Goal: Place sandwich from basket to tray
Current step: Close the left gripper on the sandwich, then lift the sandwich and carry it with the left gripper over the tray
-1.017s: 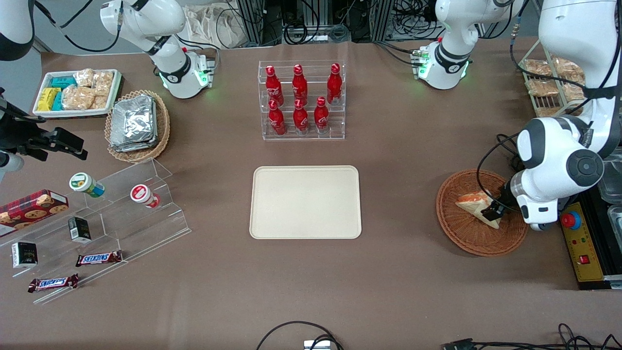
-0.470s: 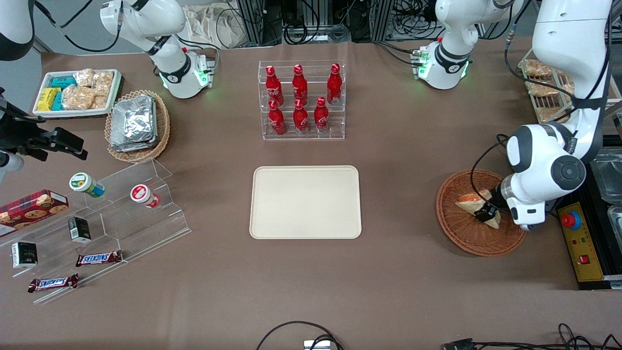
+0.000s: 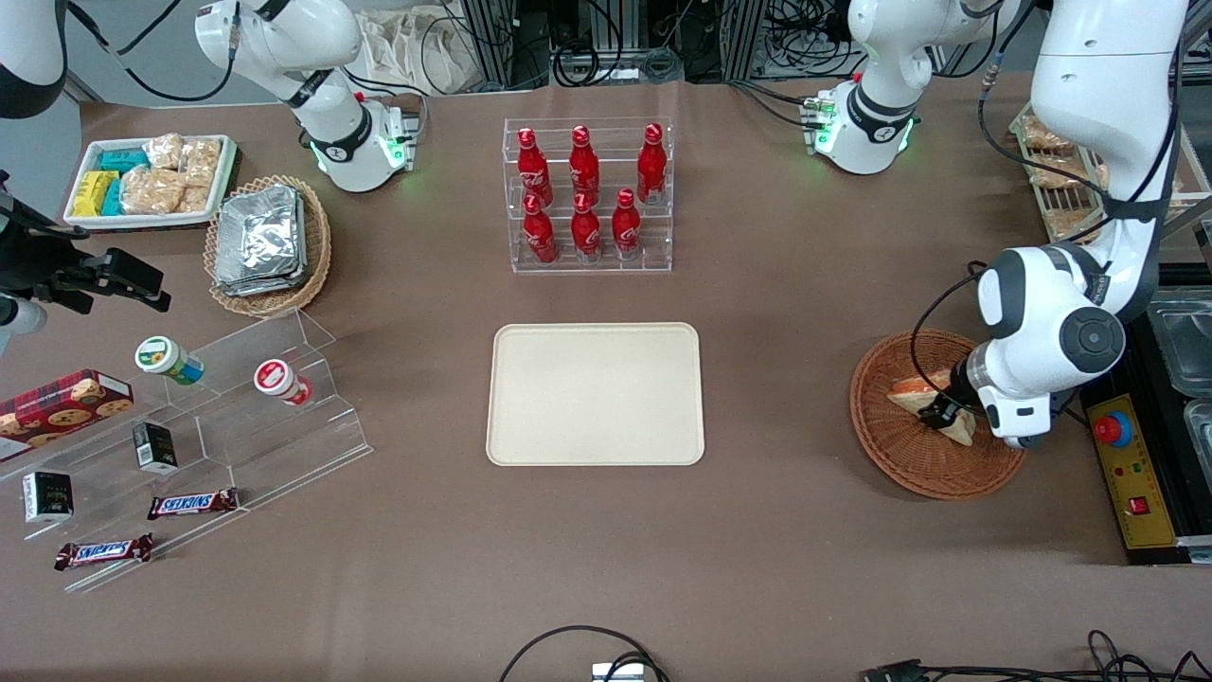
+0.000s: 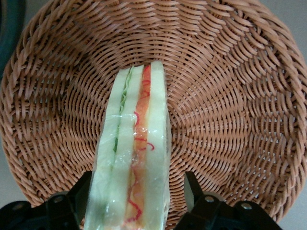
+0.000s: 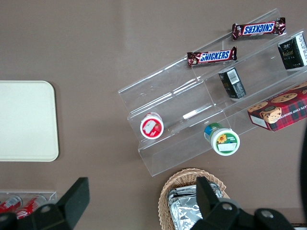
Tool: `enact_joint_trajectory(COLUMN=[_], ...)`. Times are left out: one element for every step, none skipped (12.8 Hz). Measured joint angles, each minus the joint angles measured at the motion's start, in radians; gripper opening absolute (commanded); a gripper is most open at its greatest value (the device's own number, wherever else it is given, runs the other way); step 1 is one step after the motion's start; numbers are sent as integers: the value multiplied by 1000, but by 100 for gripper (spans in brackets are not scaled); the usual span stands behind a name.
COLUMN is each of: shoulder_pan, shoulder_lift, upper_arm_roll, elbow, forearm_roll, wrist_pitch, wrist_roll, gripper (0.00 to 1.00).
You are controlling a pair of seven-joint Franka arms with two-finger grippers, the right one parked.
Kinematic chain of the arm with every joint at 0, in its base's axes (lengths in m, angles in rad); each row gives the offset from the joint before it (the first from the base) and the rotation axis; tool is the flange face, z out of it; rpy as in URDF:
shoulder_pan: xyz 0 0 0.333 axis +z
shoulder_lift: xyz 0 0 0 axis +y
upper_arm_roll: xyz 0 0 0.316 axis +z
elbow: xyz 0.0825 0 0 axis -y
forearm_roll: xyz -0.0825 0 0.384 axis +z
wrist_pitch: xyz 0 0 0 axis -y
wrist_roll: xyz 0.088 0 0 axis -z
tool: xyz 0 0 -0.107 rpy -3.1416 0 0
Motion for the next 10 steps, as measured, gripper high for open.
enact_joint_trajectory(shoulder_pan=[0, -1, -2, -3, -4, -5, -5, -5, -5, -5], shoulder_lift=[2, 3, 2, 1, -3, -14, -32, -56, -83, -112], upper_arm_roll=[0, 0, -1, -1, -4, -7, -8, -8, -9, -9], elbow=[0, 0, 0, 2, 6, 13, 24, 44, 73, 110], forearm_roll=[0, 0, 1, 3, 5, 5, 6, 5, 5, 5], wrist_pitch=[0, 0, 0, 0, 0, -6, -25, -67, -131, -207], wrist_roll=[-1, -1, 1, 4, 21, 71, 145, 226, 306, 383], gripper=[14, 0, 0, 0, 0, 0, 0, 0, 0, 0])
